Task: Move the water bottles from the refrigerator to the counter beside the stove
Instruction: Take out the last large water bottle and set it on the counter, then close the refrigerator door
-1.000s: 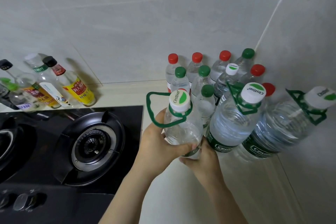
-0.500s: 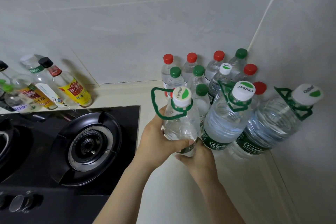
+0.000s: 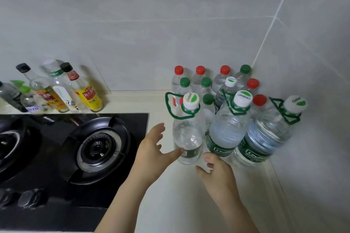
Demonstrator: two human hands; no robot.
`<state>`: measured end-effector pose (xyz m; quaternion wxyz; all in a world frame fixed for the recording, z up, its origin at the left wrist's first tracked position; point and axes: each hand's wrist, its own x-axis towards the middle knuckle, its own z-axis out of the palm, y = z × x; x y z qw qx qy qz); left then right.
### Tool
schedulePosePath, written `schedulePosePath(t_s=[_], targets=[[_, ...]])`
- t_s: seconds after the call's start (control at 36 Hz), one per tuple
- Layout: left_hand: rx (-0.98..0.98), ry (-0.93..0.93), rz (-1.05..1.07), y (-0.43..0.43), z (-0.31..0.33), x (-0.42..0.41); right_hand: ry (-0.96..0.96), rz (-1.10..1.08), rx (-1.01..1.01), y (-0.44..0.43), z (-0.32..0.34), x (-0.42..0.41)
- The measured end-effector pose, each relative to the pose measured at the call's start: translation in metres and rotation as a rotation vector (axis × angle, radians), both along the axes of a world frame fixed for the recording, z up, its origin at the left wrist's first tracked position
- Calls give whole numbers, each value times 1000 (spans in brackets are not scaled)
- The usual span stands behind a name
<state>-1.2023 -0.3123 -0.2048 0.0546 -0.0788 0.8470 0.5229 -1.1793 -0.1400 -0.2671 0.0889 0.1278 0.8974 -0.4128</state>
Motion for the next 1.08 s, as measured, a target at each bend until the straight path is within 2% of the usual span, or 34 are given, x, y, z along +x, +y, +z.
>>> schedulePosePath(t_s=[0.25, 0.42, 0.78, 1.08], targets=[[-53, 60, 79, -23, 25, 49, 139, 116, -53, -6, 53, 4], [-79, 141, 225, -47, 48, 83, 276, 260, -84, -34, 97, 4], [-103, 374, 541, -127, 121, 184, 488, 557, -256, -140, 185, 40], [-207, 523, 786, -196, 173, 304, 559, 877, -390, -250, 244, 124]])
